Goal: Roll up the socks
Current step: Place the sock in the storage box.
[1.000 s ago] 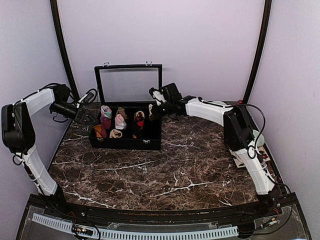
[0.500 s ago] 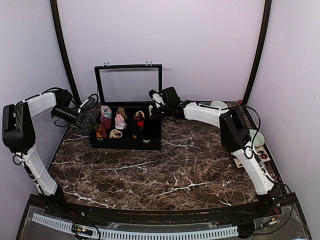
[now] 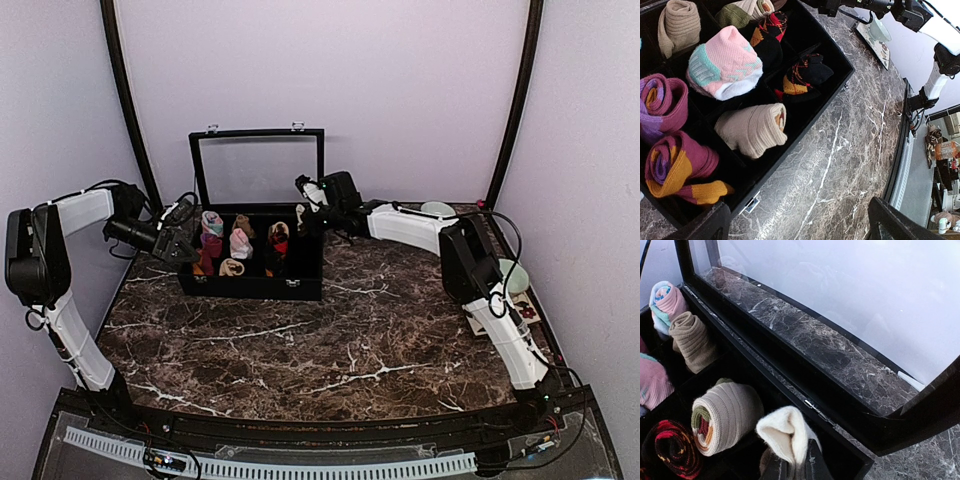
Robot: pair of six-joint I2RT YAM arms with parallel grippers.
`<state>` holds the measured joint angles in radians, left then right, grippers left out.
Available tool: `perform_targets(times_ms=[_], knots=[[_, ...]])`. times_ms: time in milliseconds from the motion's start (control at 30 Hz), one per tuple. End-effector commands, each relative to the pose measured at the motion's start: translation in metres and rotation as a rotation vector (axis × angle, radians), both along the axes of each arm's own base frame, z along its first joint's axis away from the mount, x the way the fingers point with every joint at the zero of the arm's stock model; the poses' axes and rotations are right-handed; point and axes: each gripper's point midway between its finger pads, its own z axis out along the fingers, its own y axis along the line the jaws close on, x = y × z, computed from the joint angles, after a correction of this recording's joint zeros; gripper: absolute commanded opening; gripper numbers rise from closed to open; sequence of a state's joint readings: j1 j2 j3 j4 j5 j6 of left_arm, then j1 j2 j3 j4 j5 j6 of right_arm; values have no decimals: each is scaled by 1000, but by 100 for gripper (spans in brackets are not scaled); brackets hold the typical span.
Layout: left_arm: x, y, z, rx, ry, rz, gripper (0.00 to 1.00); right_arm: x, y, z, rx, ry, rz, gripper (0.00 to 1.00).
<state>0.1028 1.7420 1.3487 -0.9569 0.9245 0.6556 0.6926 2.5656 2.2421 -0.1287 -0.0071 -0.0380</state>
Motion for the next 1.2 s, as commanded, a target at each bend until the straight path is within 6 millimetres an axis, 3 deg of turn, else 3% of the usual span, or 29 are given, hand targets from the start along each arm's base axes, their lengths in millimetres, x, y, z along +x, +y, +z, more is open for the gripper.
perform_targets(times_ms=[0,200,233,267,300,367,567,700,733,767,800,967,1033,1167], knots=[[-4,-1,7,-19,-25,-7,99,-5,-1,-18,-22,26,29,0],[-2,-1,13,-21,-41,3,99,-12,-1,-40,-54,91,34,0],[-3,0,13,-16,-46,6,99,-13,-2,-41,-58,95,30,5],[-2,1,13,-8,-50,11,99,-14,-2,-42,-62,98,27,19],[-2,1,13,0,-54,15,99,-15,-2,-41,-62,100,28,26],[-2,2,16,9,-67,20,99,-18,1,-32,-46,102,34,35],[-2,8,22,53,-112,37,99,-25,2,27,39,82,39,67],[-2,12,27,77,-141,52,99,-34,-11,91,90,33,10,81],[-2,14,27,80,-146,58,99,-39,-16,105,100,22,5,95],[-2,15,28,83,-154,63,99,-44,-21,118,109,13,1,99],[-1,16,29,87,-163,72,99,-51,-27,129,115,9,-3,100],[6,29,29,132,-232,151,99,-90,-75,138,119,33,-79,100],[12,37,28,158,-263,205,99,-104,-105,135,109,31,-156,100],[31,61,32,199,-386,400,99,-130,-186,108,70,45,-387,100]])
